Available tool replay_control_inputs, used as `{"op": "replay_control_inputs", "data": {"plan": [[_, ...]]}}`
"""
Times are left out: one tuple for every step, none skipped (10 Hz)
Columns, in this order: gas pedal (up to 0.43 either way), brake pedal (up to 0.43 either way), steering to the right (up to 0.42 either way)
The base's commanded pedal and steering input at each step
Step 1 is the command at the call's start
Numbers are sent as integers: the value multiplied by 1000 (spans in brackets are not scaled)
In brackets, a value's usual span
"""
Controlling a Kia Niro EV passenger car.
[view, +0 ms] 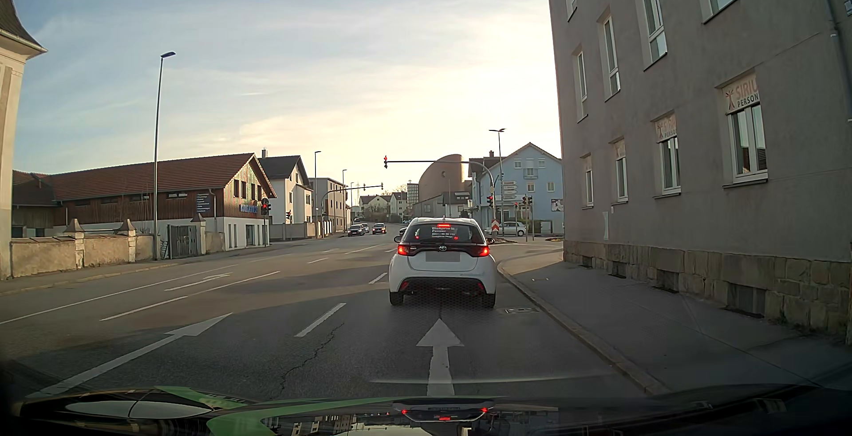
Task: Follow the waypoints while adhering to traffic rules and regulations
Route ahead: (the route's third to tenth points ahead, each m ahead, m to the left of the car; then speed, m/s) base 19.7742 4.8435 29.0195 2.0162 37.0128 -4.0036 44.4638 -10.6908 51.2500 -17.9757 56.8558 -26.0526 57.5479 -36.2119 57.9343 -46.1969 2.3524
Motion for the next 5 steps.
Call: {"op": "replay_control_inputs", "data": {"plan": [[0,177,-2],[0,201,-3],[0,201,-3],[0,201,-4],[0,207,-5]]}}
